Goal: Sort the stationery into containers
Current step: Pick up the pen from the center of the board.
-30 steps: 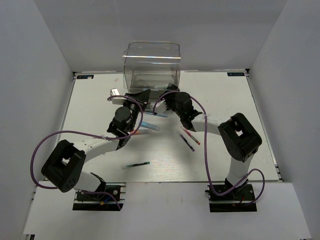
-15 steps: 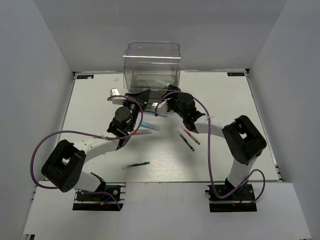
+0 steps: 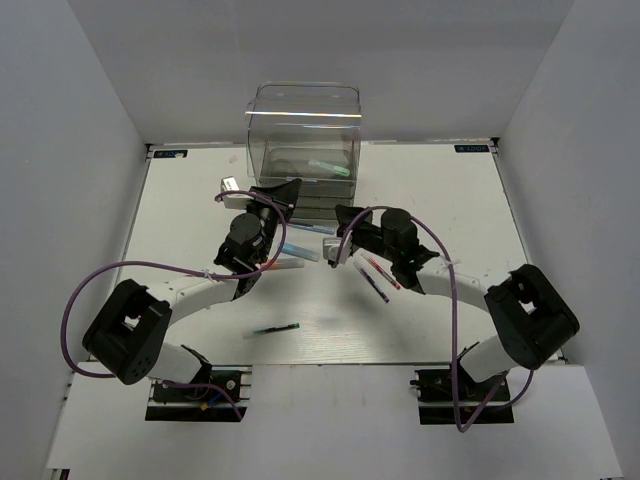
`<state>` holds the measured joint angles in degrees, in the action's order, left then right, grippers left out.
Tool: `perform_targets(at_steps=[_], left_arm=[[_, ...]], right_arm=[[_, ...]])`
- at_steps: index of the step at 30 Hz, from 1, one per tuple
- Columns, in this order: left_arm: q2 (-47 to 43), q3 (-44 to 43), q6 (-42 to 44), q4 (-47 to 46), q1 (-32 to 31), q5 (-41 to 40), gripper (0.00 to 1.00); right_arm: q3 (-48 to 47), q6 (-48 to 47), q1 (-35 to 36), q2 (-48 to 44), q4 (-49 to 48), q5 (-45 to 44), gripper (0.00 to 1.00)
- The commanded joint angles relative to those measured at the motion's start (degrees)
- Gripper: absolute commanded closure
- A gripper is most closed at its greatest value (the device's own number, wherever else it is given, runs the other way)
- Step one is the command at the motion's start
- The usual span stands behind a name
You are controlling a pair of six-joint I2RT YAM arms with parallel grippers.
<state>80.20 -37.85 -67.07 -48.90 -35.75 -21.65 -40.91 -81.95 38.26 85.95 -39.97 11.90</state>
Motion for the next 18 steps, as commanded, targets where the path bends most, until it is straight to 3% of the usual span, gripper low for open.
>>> perform_targets(at_steps=[1, 5, 10, 13, 18], left_arm=[[-0.9, -0.2, -0.5, -2.4, -0.2, -0.3, 1.00], [-1.5, 0.3, -0.5, -2.4, -0.2, -0.3, 1.00], [-1.5, 0.3, -0.5, -2.4, -0.2, 0.2, 1.00], [-1.5, 0.3, -0.5, -2.4, -0.2, 0.2, 1.00], [-1.5, 0.3, -0.5, -2.4, -0.2, 0.2, 1.00]], right_arm=[[0.7, 6.0, -0.6, -4.3, 5.8, 8.6, 0.83], [-1.2, 9.4, -0.8, -5.6, 19.6, 13.1, 0.79], [-7.4, 12.4, -0.7, -3.4, 37.7, 18.6, 0.48], [-9.4, 14.5, -0.3, -1.2, 41.7, 21.0, 0.38], [-12.3, 22.1, -0.2, 2.9, 41.1, 22.3, 0.36]])
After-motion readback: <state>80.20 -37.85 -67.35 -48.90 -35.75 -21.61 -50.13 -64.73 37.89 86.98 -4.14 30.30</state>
